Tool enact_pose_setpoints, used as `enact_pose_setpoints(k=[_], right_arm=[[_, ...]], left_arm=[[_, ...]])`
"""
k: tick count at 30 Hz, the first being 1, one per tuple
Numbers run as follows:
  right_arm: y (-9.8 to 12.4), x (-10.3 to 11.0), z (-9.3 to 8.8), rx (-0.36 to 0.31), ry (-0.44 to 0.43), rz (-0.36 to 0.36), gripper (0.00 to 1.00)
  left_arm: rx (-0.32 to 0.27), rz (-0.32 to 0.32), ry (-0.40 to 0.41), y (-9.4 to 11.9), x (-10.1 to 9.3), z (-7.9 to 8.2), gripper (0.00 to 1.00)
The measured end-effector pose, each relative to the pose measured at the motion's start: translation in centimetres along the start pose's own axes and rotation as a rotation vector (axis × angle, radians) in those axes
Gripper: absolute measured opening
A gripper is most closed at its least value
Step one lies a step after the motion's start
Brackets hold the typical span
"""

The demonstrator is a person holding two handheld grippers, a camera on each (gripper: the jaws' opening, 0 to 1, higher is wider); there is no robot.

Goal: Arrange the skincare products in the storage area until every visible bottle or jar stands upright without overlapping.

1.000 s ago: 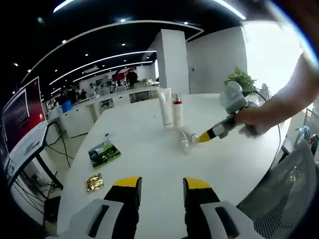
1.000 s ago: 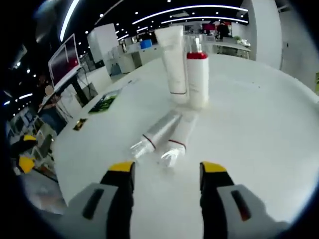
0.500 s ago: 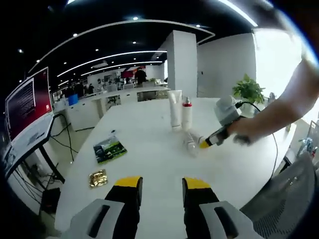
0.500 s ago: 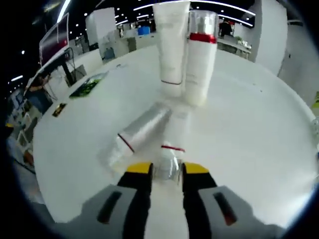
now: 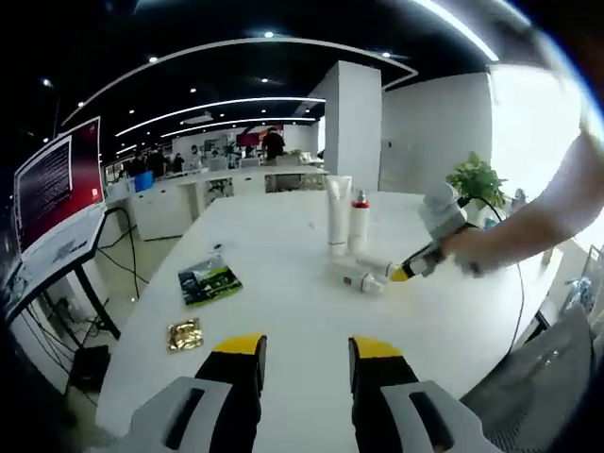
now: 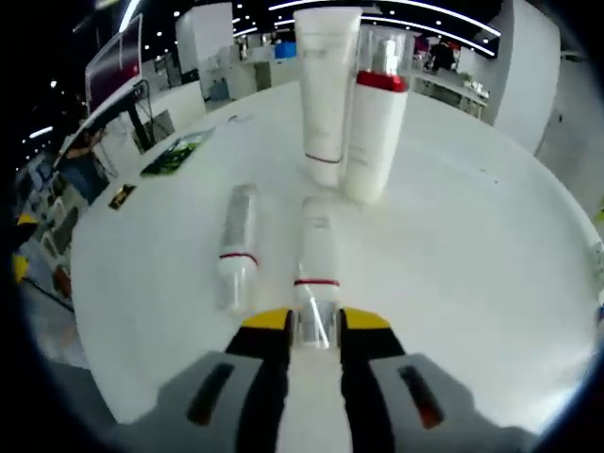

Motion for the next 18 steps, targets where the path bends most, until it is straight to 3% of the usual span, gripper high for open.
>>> enact_pose_setpoints(k=[4,7,10,12,13,14,16,17,18], right_arm=[[1.4,0.2,0.1,-0.034,0.012,0.044,0.19],[3.4,1.6,0.2,-0.08,0.059,0.171,0.19],[5.8,3.7,-0.2,-0.101,0.188,0.236,0.19],[7.1,5.0,-0.9,-0.076,0.281,0.281,0.19],[8.0,5.9,-1.4,-0.078,0.344,0.318,0.19],[8.4,6.7,-1.5,-0.089,0.345,0.363,0.19],[9.5,7.9,-2.0,-0.087,0.36,0.425,0.19],[10.1,8.6,-2.2,-0.087,0.44,0.452,0.19],[10.6,9.3,-2.3,-0.093,0.448,0.515,0.19]], left_arm=[[-0.003,-0.01,0.0,0.1,-0.4,0.5,0.41],[-0.017,-0.03,0.003,0.1,-0.6,1.0,0.46],[-0.029,-0.055,0.083,0.0,-0.5,1.7,0.51],[-0.034,-0.071,0.12,-0.1,-0.5,1.9,0.53],[-0.042,-0.1,0.173,-0.4,-0.7,2.3,0.55],[-0.027,-0.153,0.212,-0.7,-1.1,2.3,0.56],[-0.002,-0.186,0.215,-1.0,-1.3,2.5,0.55],[-0.024,-0.255,0.236,-1.4,-1.4,2.8,0.55],[-0.03,-0.272,0.257,-1.5,-1.4,3.0,0.55]])
Point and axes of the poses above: the point that each gripper's makers call its tool centre point, and the gripper's own axes: y roughly backward along the fingers, x roughly to its left, z roughly out of its top, the point moved 8 cm from there along y, roughly backward along the fingers, and after that the axes turned 10 degrees about -y, right-handed, at the moved point
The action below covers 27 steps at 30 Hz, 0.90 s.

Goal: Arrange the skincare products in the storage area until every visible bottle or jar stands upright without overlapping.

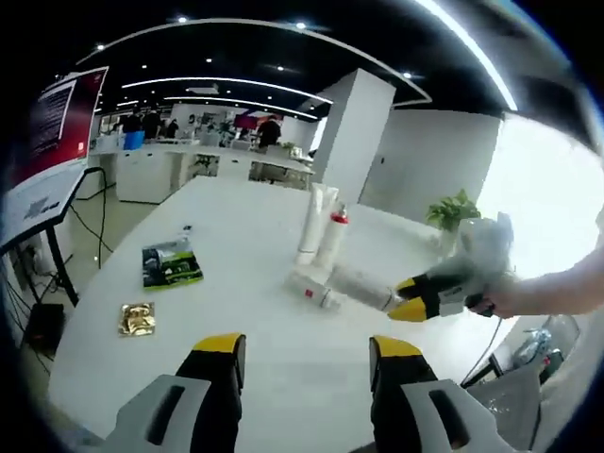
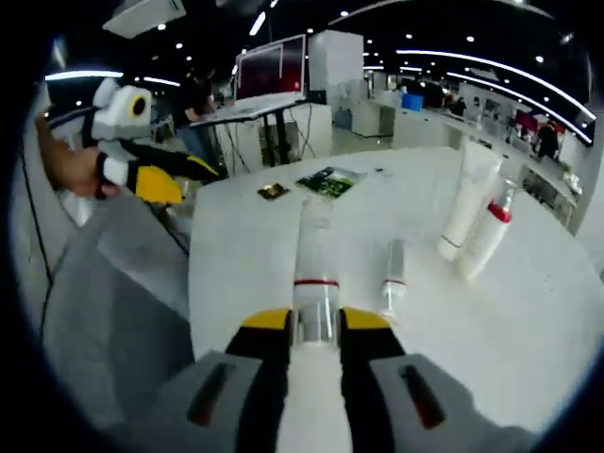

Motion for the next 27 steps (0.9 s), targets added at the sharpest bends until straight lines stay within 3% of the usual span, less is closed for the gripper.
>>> enact_pose_setpoints(k=[3,4,6,8,10,12,14,16,18,21,23,27], right_arm=[[0.7,2.1,0.9,-0.021,0.09,0.084,0.19],[0.8,2.5,1.1,-0.022,0.112,0.104,0.19],[1.2,3.7,1.6,-0.024,0.163,0.187,0.19],[1.4,4.7,1.9,0.01,0.254,0.23,0.19],[1.5,5.3,1.9,0.054,0.348,0.252,0.19],[1.6,5.6,2.0,0.05,0.371,0.261,0.19],[1.7,5.7,2.0,0.052,0.369,0.282,0.19],[1.8,5.8,2.1,0.053,0.393,0.295,0.19],[1.9,6.0,2.2,0.065,0.435,0.32,0.19],[1.7,5.9,2.2,0.077,0.462,0.334,0.19],[1.7,5.9,2.2,0.079,0.476,0.338,0.19],[1.6,5.8,2.6,0.076,0.484,0.339,0.2]], left_arm=[[0.008,-0.138,0.151,-0.8,-1.5,0.1,0.58],[0.001,-0.147,0.167,-0.9,-1.6,0.1,0.59],[0.002,-0.251,0.253,-1.0,-2.8,-0.1,0.66],[0.001,-0.273,0.264,-0.9,-3.2,-0.6,0.71],[0.022,-0.326,0.263,-0.6,-3.7,-1.1,0.66],[0.086,-0.383,0.327,-0.3,-4.2,-1.7,0.52],[0.097,-0.401,0.374,-0.3,-4.2,-1.7,0.43],[0.114,-0.415,0.377,-0.4,-4.0,-1.9,0.4],[0.14,-0.474,0.487,-0.3,-4.4,-2.1,0.38],[0.134,-0.51,0.522,-0.2,-4.4,-2.0,0.32],[0.128,-0.565,0.595,0.0,-4.5,-1.8,0.28],[0.128,-0.574,0.637,0.0,-4.2,-2.0,0.26]])
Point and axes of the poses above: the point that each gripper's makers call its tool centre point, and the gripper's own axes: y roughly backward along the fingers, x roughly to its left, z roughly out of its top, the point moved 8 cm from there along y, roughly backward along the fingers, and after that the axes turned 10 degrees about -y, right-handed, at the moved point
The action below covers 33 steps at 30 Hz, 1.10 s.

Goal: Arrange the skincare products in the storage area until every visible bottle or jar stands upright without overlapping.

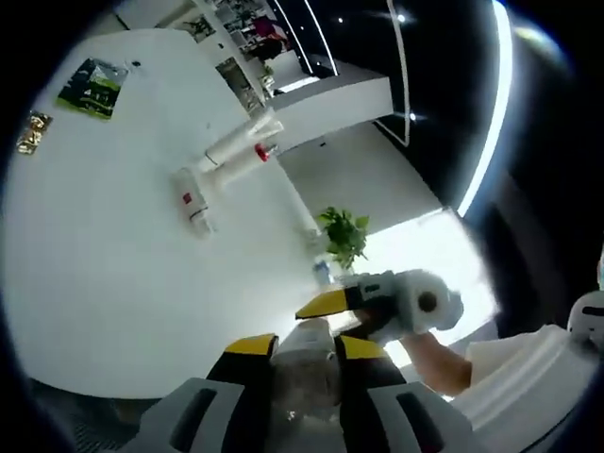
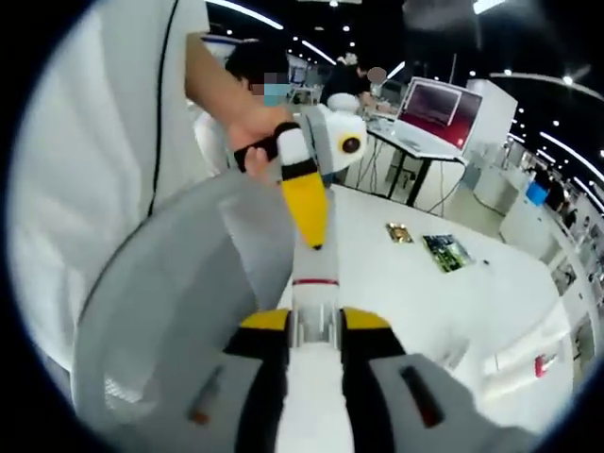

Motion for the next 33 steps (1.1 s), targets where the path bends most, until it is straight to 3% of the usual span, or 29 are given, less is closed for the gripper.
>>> enact_pose_setpoints(k=[2,5,7,9,11,13,16,17,18,21,22,23,24,27,28,31,33], right_arm=[[-0.2,-0.1,-0.1,-0.002,0.01,-0.017,0.2],[-0.5,-0.2,0.0,0.008,-0.087,-0.021,0.22],[-0.7,-0.6,0.1,-0.007,-0.108,-0.059,0.34],[-0.8,-0.8,-0.1,-0.012,-0.197,-0.087,0.44],[-0.9,-0.8,-0.3,-0.034,-0.271,-0.092,0.46],[-1.0,-1.1,-0.7,-0.06,-0.397,-0.126,0.48],[-1.4,-1.5,-2.1,-0.078,-0.722,-0.165,0.45],[-1.5,-1.4,-2.4,-0.082,-0.802,-0.146,0.44],[-1.8,-1.1,-2.4,-0.141,-0.901,-0.094,0.44],[-2.2,-0.8,-2.8,-0.252,-1.133,-0.051,0.47],[-2.5,-0.6,-3.4,-0.259,-1.215,-0.017,0.45],[-2.7,-0.1,-3.7,-0.243,-1.252,-0.034,0.44],[-2.9,-0.2,-4.2,-0.241,-1.222,-0.073,0.44],[-3.4,0.7,-4.3,-0.215,-1.213,-0.07,0.44],[-3.4,0.9,-4.4,-0.221,-1.216,-0.07,0.45],[-3.2,1.0,-4.3,-0.251,-1.296,-0.074,0.47],[-3.2,1.3,-4.5,-0.233,-1.359,-0.06,0.48]], left_arm=[[-0.007,0.003,0.002,0.0,0.2,0.1,0.25],[-0.024,0.015,-0.012,0.0,0.2,0.3,0.25],[-0.045,0.067,-0.024,0.2,0.8,0.5,0.25],[-0.079,0.092,-0.012,0.5,1.0,0.8,0.25],[-0.127,0.11,-0.026,0.9,1.3,1.2,0.25],[-0.187,0.104,-0.049,1.3,1.2,1.6,0.25],[-0.241,0.093,-0.101,1.8,1.0,2.1,0.25],[-0.249,0.095,-0.112,1.8,1.0,2.2,0.25],[-0.26,0.101,-0.131,1.9,1.0,2.2,0.25],[-0.249,0.106,-0.169,1.8,1.1,2.1,0.24],[-0.245,0.111,-0.178,1.7,1.0,2.1,0.24],[-0.221,0.14,-0.244,1.5,1.2,2.0,0.24],[-0.217,0.138,-0.229,1.3,1.1,2.0,0.24],[-0.185,0.173,-0.211,0.8,2.2,1.7,0.24],[-0.178,0.211,-0.195,0.8,2.5,1.7,0.24],[-0.221,0.254,-0.102,1.3,3.5,2.1,0.24],[-0.266,0.283,-0.073,1.7,4.0,2.4,0.24]])
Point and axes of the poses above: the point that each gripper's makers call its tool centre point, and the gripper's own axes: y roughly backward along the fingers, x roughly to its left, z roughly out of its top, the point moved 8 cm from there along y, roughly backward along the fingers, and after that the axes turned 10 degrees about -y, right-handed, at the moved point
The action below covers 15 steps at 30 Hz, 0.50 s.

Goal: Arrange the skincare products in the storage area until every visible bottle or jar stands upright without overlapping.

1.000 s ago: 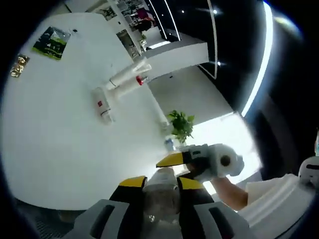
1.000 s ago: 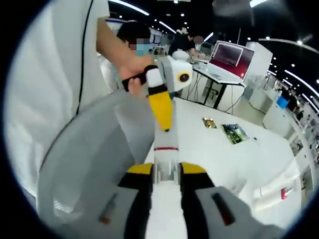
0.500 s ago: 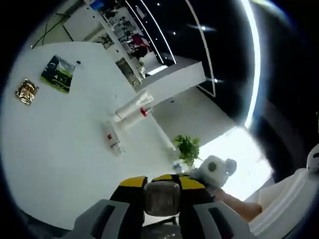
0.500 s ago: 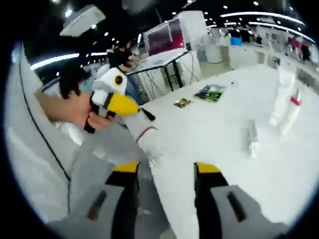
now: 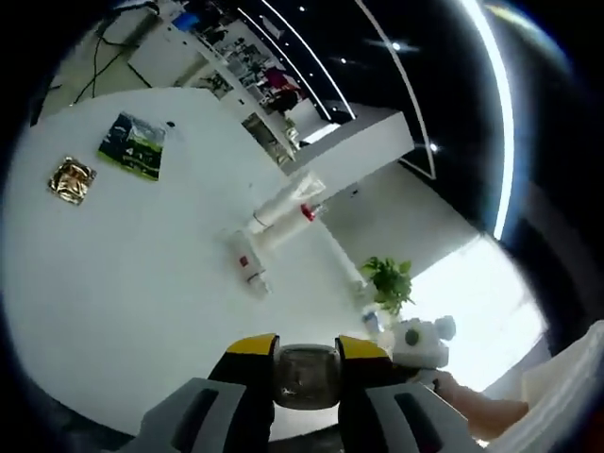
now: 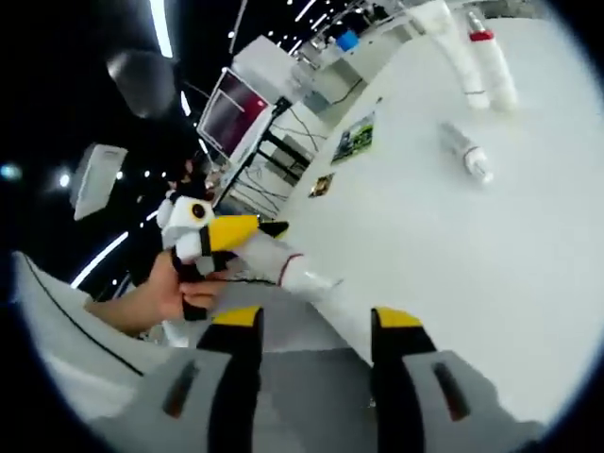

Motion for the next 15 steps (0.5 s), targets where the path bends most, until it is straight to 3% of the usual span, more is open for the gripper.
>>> enact_pose_setpoints(k=[1,2,4,6,8,9,10,11,13,15], right_arm=[[-0.1,0.2,-0.3,0.018,-0.041,0.028,0.46],[-0.4,0.9,-0.9,0.067,-0.084,0.1,0.44],[-0.9,2.0,-1.3,0.093,-0.153,0.193,0.46],[-1.3,2.7,-0.6,0.026,-0.198,0.255,0.53],[-1.2,3.1,0.7,-0.073,-0.247,0.306,0.55],[-0.8,3.3,1.6,-0.125,-0.315,0.356,0.55],[-0.9,3.3,1.8,-0.126,-0.362,0.376,0.55],[-0.8,3.0,2.5,-0.187,-0.403,0.385,0.54],[-0.6,2.6,3.0,-0.218,-0.441,0.374,0.54],[-0.5,2.2,3.2,-0.238,-0.459,0.358,0.5]], left_arm=[[-0.031,0.004,0.046,0.1,0.2,0.3,0.24],[-0.079,-0.014,0.077,0.2,0.3,0.6,0.24],[-0.134,-0.06,0.109,0.4,0.0,0.9,0.24],[-0.153,-0.123,0.128,0.4,-0.7,0.8,0.24],[-0.127,-0.146,0.038,0.3,-1.3,0.3,0.24],[-0.098,-0.157,0.003,0.1,-1.8,0.1,0.24],[-0.107,-0.173,-0.012,0.0,-2.1,0.1,0.24],[-0.103,-0.203,-0.043,-0.1,-2.7,0.2,0.24],[-0.073,-0.245,-0.073,-0.1,-3.3,-0.2,0.24],[-0.049,-0.271,-0.17,-0.2,-3.8,-0.6,0.24]])
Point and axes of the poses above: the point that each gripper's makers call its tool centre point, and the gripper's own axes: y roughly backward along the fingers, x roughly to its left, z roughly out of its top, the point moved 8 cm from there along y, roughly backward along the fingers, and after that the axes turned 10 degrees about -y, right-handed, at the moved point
